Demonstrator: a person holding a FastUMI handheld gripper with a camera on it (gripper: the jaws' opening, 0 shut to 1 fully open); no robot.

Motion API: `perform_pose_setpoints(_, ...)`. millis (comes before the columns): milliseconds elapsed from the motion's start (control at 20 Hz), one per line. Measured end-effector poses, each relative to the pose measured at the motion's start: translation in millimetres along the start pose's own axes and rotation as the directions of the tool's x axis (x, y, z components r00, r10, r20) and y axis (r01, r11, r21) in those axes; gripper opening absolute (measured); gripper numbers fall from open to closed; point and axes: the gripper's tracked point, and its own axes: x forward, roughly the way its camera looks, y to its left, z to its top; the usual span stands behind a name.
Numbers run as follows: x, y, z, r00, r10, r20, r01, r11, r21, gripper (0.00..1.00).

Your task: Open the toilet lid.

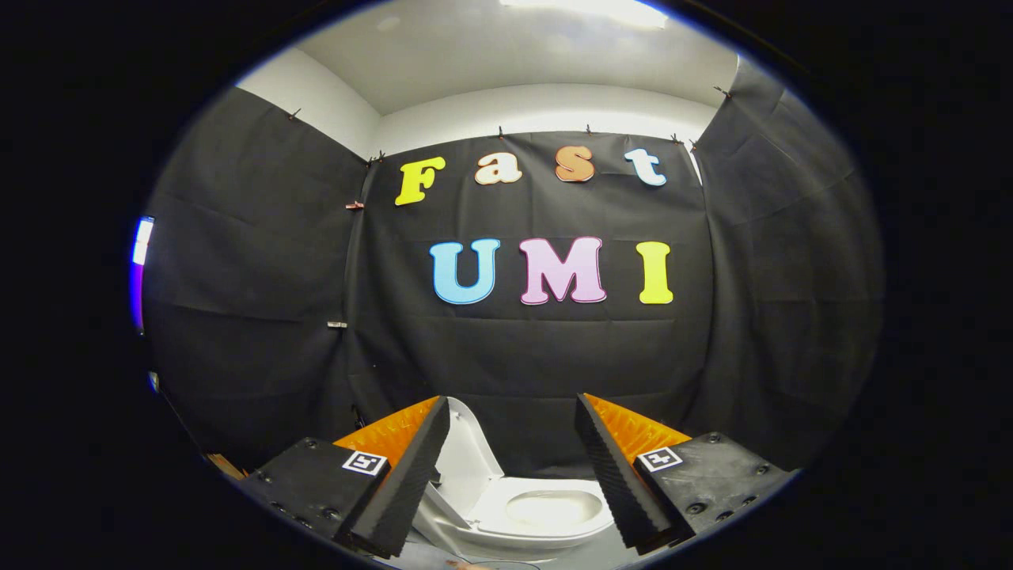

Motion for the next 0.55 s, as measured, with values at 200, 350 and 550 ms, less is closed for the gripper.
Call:
perform_pose_setpoints(200, 1.1, -0.3, -0.1, 1.000, -0.001, 0.000, 0.001, 1.000, -0.001, 0.99)
perform_pose_setpoints(350, -0.6, -0.7, 1.3, 1.000, -0.004, 0.003, 0.004, 1.000, -0.001, 0.99)
perform_pose_setpoints(550, -0.9, -0.7, 1.6, 1.000, -0.005, 0.004, 0.005, 1.000, 0.000, 0.99)
